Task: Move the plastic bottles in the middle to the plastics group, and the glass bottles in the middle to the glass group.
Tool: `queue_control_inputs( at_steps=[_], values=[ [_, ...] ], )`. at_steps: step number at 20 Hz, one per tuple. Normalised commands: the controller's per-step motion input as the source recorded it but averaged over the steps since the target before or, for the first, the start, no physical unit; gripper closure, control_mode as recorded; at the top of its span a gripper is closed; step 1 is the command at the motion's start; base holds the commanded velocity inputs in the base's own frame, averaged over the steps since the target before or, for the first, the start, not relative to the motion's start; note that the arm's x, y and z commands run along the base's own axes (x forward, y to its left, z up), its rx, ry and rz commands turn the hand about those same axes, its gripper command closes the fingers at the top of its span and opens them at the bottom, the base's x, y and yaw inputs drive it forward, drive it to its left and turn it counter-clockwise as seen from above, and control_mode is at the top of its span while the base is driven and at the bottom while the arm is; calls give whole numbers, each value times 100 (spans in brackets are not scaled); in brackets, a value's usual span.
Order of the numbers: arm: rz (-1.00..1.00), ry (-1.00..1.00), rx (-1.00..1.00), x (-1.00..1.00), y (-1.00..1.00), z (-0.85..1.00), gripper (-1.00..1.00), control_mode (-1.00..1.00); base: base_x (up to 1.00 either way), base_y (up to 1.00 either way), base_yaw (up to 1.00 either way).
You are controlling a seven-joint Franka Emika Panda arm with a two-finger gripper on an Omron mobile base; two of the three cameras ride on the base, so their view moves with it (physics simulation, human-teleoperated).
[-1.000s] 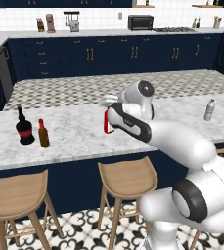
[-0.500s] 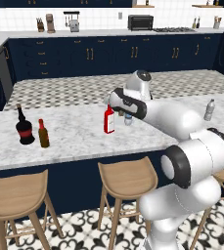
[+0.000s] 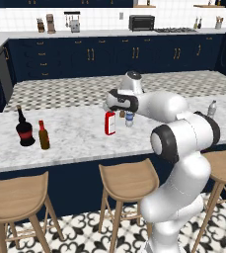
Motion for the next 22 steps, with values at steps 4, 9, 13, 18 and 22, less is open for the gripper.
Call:
queue_control_inputs(
  at_steps=[4,9,13,18,22],
  values=[
    [12,-5,-13,43,0,-32,-100,-100,0,0,0],
    [5,-8,0,44,0,-13,-100,-100,0,0,0],
    [1,0,0,46,0,-20,-100,-100,0,0,0],
    [0,0,0,39,0,-11,-100,-100,0,0,0],
    [0,0,1,30,1,0,-100,-100,0,0,0]
  ],
)
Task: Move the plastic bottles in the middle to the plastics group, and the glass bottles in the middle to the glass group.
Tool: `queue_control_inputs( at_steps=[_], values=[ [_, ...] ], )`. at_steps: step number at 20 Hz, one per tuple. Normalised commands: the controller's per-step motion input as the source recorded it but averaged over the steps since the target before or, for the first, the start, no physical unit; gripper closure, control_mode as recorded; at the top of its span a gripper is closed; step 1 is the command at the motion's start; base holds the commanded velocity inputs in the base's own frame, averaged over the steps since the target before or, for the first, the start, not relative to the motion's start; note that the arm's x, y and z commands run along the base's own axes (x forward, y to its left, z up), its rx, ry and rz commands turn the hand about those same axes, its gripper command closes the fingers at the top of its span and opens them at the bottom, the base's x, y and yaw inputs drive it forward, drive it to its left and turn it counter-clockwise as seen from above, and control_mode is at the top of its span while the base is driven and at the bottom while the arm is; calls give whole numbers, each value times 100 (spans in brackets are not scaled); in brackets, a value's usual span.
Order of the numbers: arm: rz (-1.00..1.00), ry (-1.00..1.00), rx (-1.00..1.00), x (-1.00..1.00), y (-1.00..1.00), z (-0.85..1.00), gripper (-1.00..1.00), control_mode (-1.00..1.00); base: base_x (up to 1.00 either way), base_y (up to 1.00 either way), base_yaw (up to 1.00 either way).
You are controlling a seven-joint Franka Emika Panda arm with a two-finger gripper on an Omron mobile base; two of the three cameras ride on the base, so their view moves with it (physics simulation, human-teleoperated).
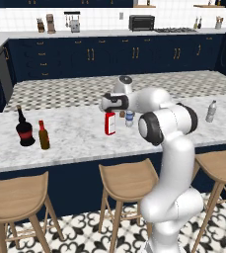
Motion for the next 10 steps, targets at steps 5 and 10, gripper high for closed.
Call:
queue_control_inputs(
  at_steps=[5,10],
  values=[
    [0,0,2,25,2,-15,-100,-100,0,0,0],
    [0,0,6,13,2,-23,-100,-100,0,0,0]
  ],
)
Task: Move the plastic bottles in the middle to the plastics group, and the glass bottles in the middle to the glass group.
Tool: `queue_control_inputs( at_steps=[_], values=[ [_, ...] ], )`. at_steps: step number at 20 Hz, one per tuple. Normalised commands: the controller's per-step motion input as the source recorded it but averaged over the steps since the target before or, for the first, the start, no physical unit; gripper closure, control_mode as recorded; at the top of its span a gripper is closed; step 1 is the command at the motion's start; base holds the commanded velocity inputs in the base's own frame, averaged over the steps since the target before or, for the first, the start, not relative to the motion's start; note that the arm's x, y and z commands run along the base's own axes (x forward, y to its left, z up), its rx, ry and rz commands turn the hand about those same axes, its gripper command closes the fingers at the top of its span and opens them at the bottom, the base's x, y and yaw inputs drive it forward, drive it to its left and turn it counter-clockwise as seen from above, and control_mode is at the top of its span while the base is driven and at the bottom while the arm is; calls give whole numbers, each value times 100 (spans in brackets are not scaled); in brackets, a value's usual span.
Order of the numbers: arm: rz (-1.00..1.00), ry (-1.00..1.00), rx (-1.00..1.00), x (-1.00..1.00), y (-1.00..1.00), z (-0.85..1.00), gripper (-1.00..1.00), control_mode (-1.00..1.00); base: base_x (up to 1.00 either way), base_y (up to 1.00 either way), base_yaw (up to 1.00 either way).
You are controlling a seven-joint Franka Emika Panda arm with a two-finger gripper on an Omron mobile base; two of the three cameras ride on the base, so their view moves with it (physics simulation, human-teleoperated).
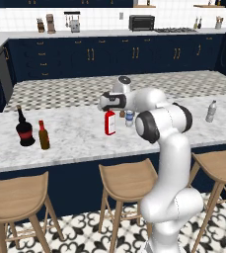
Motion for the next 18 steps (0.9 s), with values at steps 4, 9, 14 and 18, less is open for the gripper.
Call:
queue_control_inputs(
  at_steps=[4,9,14,18],
  values=[
    [0,0,4,17,2,-15,-100,-100,0,0,0],
    [0,0,2,2,0,-25,-100,-100,0,0,0],
    [0,0,0,-1,0,-45,100,-100,0,0,0],
    [0,-1,1,-3,0,-39,100,-100,0,0,0]
  ],
)
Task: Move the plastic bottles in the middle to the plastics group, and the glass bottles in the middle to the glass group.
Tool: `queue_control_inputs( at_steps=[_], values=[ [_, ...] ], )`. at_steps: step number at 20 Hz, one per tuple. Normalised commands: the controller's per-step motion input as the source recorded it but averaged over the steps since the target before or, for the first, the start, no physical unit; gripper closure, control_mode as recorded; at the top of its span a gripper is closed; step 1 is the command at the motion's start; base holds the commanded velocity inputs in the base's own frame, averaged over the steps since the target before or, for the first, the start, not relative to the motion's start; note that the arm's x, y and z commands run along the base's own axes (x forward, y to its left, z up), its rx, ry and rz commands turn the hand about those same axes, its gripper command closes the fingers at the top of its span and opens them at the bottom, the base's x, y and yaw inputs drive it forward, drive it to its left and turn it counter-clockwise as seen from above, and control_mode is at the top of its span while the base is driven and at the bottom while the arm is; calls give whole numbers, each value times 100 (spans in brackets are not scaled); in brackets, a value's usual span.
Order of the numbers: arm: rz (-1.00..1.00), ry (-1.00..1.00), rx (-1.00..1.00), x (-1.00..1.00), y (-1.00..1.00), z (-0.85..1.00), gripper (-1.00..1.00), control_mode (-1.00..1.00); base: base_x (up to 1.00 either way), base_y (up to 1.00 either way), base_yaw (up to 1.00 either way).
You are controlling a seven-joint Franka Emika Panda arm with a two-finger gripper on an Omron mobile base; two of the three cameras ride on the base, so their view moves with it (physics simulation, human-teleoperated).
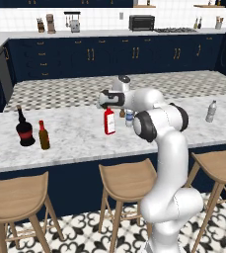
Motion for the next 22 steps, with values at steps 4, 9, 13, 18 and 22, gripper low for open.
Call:
queue_control_inputs(
  at_steps=[4,9,13,18,22],
  values=[
    [1,-5,7,-8,0,-12,100,-100,0,0,0],
    [7,-4,15,-48,4,29,100,-100,0,0,0],
    [10,-8,11,-48,7,48,100,-100,0,0,0],
    [11,-6,5,-54,18,40,100,-100,0,0,0],
    [10,-11,1,-47,42,34,100,-100,0,0,0]
  ],
)
